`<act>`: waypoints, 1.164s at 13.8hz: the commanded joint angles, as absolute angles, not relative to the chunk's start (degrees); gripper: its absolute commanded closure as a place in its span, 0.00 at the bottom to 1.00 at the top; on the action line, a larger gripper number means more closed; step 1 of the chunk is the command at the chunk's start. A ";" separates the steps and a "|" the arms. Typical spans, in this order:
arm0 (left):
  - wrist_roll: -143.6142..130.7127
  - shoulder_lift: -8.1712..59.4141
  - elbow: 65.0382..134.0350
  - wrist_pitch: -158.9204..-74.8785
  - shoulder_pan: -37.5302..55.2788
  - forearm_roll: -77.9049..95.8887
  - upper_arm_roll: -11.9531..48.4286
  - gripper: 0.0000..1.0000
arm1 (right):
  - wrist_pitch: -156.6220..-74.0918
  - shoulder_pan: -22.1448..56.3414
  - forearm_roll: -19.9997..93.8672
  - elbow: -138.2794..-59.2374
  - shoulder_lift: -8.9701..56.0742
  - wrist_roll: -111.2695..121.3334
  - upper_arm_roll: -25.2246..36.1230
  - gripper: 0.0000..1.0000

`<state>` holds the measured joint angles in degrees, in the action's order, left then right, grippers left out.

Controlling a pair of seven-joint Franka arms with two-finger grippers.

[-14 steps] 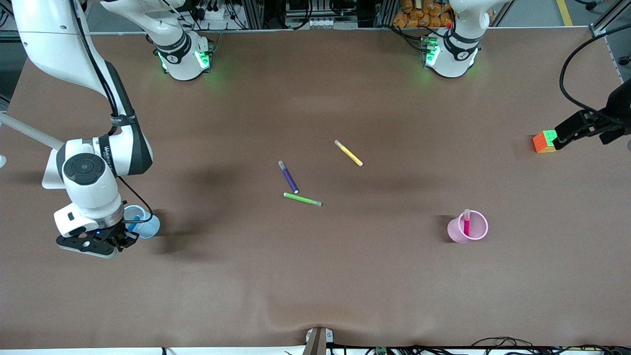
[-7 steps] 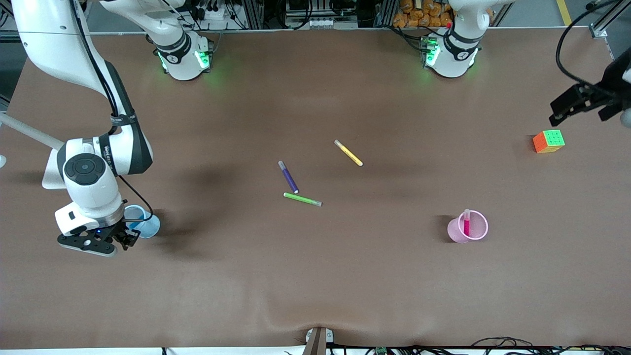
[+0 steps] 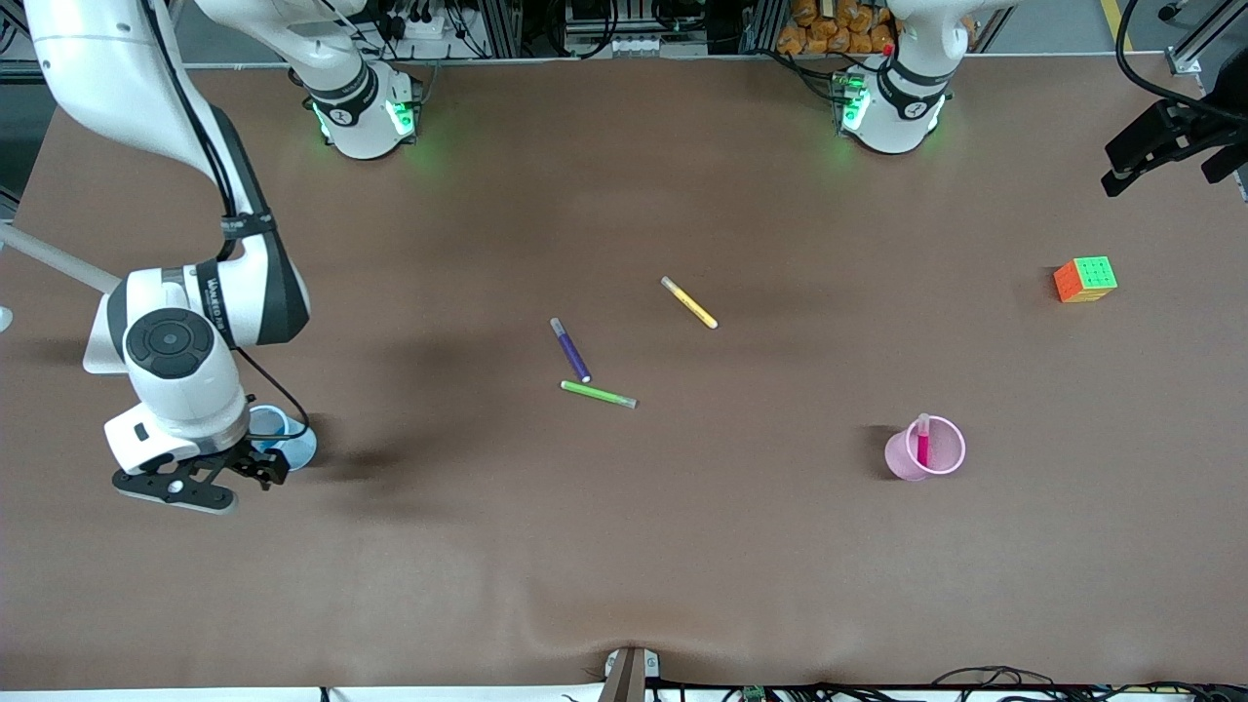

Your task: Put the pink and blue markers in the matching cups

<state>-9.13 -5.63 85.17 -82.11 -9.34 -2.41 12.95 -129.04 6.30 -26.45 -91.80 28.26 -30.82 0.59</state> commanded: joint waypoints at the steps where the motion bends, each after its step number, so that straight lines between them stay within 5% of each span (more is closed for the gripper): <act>1: -8.61 -7.73 88.32 -81.83 -5.54 -1.50 8.88 0.00 | -123.77 5.45 -15.88 -84.66 28.12 -24.81 -1.23 0.00; 8: -8.44 -10.63 95.87 -84.71 -2.29 -1.49 8.79 0.00 | -97.77 0.18 -0.53 -67.87 27.60 -9.23 -1.23 0.00; 16: -6.07 -11.51 98.53 -86.22 -1.05 -1.49 8.26 0.00 | -79.30 -2.53 1.57 -63.20 20.75 -8.70 -1.05 0.00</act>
